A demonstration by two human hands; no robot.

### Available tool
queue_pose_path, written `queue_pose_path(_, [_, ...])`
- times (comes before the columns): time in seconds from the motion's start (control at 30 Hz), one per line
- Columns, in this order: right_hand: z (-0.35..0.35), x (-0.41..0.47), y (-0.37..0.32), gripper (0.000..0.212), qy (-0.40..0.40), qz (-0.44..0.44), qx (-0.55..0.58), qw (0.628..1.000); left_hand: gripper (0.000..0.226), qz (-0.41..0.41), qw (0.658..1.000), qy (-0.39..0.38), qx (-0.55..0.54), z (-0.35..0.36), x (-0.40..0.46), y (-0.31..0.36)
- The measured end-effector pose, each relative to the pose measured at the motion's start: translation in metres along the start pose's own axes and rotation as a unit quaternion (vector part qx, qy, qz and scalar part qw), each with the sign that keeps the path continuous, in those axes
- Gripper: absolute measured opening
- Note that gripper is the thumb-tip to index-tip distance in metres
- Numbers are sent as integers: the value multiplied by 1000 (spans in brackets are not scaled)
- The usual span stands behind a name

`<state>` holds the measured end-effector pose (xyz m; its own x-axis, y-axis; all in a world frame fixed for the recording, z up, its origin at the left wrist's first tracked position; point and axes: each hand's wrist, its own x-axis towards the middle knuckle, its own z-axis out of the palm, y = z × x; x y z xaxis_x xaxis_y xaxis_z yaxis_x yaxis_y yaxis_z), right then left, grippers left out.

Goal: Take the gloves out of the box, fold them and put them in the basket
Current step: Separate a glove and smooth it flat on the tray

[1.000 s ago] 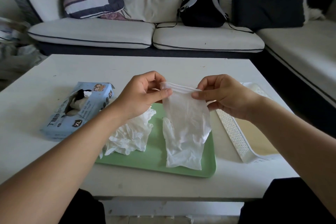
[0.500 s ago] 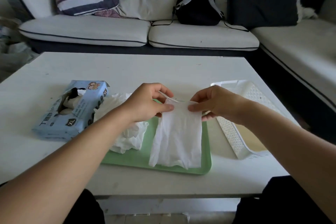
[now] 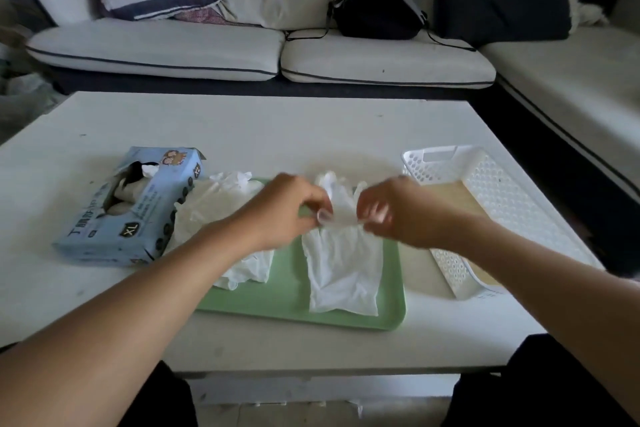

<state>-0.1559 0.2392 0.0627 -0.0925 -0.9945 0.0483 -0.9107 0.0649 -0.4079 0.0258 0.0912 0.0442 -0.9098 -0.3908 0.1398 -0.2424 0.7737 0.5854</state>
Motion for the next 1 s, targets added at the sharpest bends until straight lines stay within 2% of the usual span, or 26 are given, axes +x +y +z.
queue_pose_path(0.07, [22,-7,-3,17,-108,-28,-42,993,9,-16,993,-116,23,16,-9,-3])
queue_pose_path(0.13, [39,-13,-9,22,-178,-49,-69,980,9,-9,984,-168,49,32,-18,-5])
queue_pose_path(0.33, [50,-21,-23,28,-221,-62,-97,968,21,16,975,-179,127,51,-37,-11])
queue_pose_path(0.53, [58,-25,-34,18,-278,-56,-104,953,24,34,964,-214,156,48,-41,-11])
queue_pose_path(0.67, [57,-21,-32,8,-324,-43,-87,941,28,5,958,-247,144,43,-38,1])
queue_pose_path(0.73, [39,-12,-22,20,-353,-12,-21,935,32,-41,966,-234,102,36,-30,3])
queue_pose_path(0.77, [30,-6,-15,21,-327,12,22,945,31,-65,976,-192,79,32,-24,3])
queue_pose_path(0.8, [24,0,-8,20,-266,38,58,961,31,-83,986,-127,69,30,-16,0])
queue_pose_path(0.87, [21,17,10,19,-68,94,68,991,41,-120,987,-24,99,30,-4,-9])
queue_pose_path(0.9, [25,27,15,16,14,119,67,991,50,-144,981,-20,130,32,0,-14])
queue_pose_path(0.93, [31,37,18,16,57,144,78,985,57,-161,972,-43,163,35,3,-17])
queue_pose_path(1.0, [46,57,22,30,54,188,100,975,54,-174,962,-83,195,43,6,-22])
